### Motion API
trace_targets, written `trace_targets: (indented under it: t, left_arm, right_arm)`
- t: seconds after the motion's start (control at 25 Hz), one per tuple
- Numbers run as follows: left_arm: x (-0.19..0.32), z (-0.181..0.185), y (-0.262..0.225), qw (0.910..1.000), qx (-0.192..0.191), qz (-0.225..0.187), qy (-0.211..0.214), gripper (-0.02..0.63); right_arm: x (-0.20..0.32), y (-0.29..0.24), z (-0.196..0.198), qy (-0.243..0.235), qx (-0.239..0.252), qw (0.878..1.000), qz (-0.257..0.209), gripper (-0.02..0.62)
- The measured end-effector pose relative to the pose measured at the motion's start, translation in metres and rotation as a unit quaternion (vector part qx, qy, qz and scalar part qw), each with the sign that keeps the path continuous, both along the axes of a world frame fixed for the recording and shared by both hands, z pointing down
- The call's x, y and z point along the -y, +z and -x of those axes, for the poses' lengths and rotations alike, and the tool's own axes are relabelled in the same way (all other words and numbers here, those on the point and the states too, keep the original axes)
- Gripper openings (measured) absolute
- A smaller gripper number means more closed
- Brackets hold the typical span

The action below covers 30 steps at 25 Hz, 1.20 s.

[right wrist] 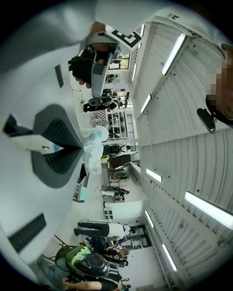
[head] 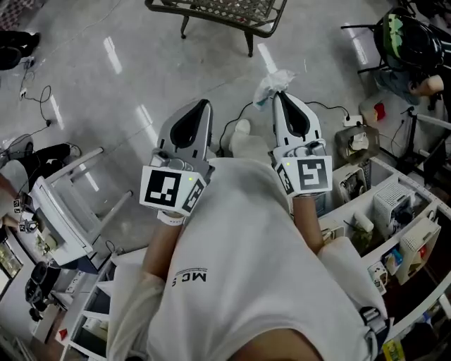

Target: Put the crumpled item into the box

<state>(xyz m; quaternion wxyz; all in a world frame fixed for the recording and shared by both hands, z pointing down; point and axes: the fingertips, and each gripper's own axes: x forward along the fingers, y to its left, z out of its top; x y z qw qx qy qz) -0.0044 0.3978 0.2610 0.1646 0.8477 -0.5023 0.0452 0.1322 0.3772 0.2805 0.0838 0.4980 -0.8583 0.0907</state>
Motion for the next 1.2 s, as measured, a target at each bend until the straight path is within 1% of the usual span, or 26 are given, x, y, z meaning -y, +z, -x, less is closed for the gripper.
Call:
trace_targets:
  t: [0.12, 0.24, 0.36, 0.52, 0.64, 0.76, 0.84, 1.0, 1.2]
  left_arm:
    - [-0.004, 0.012, 0.001, 1.0, 0.0, 0.003, -0.008, 0.025]
    - [-0.003, 0.011, 0.0, 1.0, 0.004, 0.001, -0.009, 0.025]
    - [0.004, 0.001, 0.0, 0.9999, 0.006, -0.002, -0.012, 0.025]
    - [0.008, -0.014, 0.0, 0.9998, 0.003, -0.006, -0.02, 0.025]
    - [0.016, -0.019, 0.009, 0.9994, 0.002, 0.003, -0.033, 0.025]
    - [0.031, -0.018, 0.012, 0.9992, 0.001, 0.012, -0.039, 0.025]
    - [0.049, -0.011, 0.013, 0.999, 0.0, 0.013, -0.043, 0.025]
    - [0.101, 0.003, 0.025, 0.9988, -0.013, 0.018, -0.043, 0.025]
    - [0.189, 0.014, 0.036, 0.9989, -0.031, 0.027, -0.024, 0.025]
  right_arm:
    - [-0.002, 0.0, 0.011, -0.007, 0.002, 1.0, -0.001, 0.017]
    - [-0.001, -0.007, 0.011, -0.015, 0.007, 1.0, -0.01, 0.017]
    - [0.003, -0.011, 0.001, -0.022, 0.004, 0.999, -0.026, 0.017]
    - [0.013, -0.005, -0.019, -0.023, 0.005, 0.999, -0.029, 0.017]
    - [0.028, -0.009, -0.034, -0.016, 0.014, 0.999, -0.035, 0.015]
    - [0.046, -0.01, -0.038, -0.013, 0.021, 0.999, -0.031, 0.015]
    - [0.064, -0.007, -0.032, -0.017, 0.017, 0.999, -0.027, 0.015]
    - [0.116, 0.003, -0.016, -0.019, 0.005, 1.0, -0.024, 0.015]
    - [0.192, 0.007, 0.001, -0.012, -0.012, 1.0, -0.017, 0.015]
